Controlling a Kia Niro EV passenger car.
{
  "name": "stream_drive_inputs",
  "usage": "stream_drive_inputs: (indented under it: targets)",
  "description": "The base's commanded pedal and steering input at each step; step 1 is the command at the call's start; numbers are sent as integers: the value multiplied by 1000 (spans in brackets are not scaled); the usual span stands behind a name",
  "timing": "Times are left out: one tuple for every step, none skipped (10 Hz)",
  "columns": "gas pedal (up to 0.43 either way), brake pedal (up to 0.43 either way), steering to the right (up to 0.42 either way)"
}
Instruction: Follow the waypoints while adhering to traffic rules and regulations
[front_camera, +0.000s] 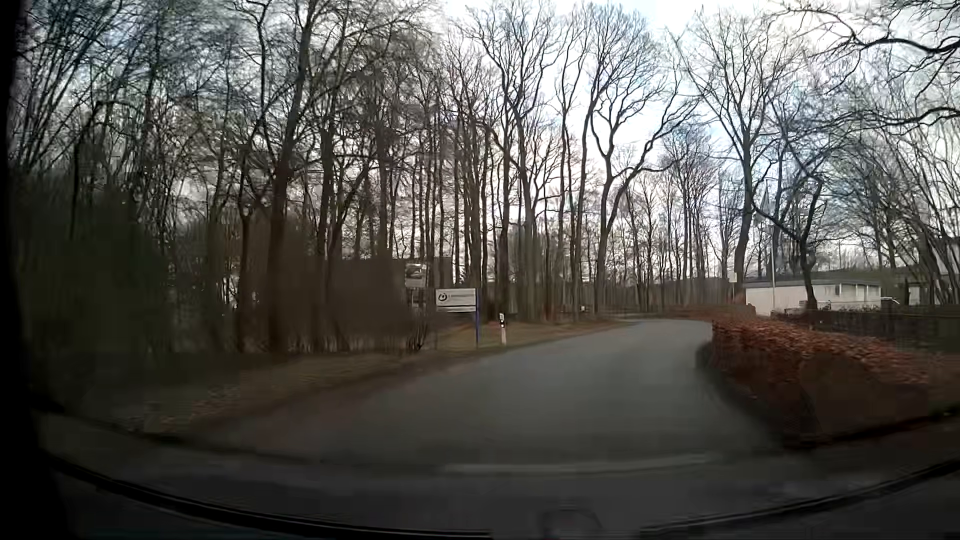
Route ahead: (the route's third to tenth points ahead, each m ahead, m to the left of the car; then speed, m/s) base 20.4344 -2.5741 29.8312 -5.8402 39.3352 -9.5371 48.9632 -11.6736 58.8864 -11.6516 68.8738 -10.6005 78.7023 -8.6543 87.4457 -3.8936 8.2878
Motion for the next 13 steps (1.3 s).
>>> stream_drive_inputs:
  targets:
    - [138,0,67]
    - [138,0,69]
    - [138,0,70]
    - [138,0,71]
    - [138,0,71]
    - [138,0,72]
    - [138,0,75]
    - [138,0,79]
    - [138,0,79]
    - [138,0,79]
    - [138,0,79]
    - [138,0,79]
    - [138,0,79]
